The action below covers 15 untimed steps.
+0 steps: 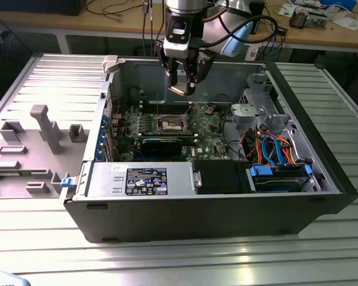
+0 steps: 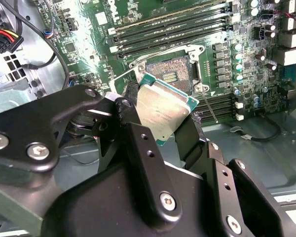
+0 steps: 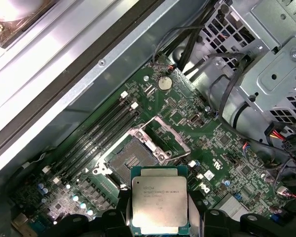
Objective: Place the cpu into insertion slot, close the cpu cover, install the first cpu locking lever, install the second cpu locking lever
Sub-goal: 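Place the cpu into insertion slot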
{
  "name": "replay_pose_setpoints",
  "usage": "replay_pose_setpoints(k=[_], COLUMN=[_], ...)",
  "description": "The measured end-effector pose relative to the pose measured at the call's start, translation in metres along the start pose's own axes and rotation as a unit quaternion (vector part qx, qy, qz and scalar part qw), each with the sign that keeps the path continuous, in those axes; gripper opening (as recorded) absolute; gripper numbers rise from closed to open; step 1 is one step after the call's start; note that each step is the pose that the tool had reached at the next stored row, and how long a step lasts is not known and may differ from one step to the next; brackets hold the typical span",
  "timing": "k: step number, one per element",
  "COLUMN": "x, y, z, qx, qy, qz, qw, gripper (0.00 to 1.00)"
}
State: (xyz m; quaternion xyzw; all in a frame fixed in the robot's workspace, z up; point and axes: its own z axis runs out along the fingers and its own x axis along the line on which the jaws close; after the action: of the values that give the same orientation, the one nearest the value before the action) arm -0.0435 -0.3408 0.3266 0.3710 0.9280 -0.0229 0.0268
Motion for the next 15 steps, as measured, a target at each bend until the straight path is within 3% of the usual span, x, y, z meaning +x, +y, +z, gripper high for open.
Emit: replay_pose_setpoints(k=[15], x=[0.0000], y=[0.0000], z=[0.0000], qx=[0.0010], qy=[0.0003], qz=[0.014], qw=[0.99989], gripper=[0.55])
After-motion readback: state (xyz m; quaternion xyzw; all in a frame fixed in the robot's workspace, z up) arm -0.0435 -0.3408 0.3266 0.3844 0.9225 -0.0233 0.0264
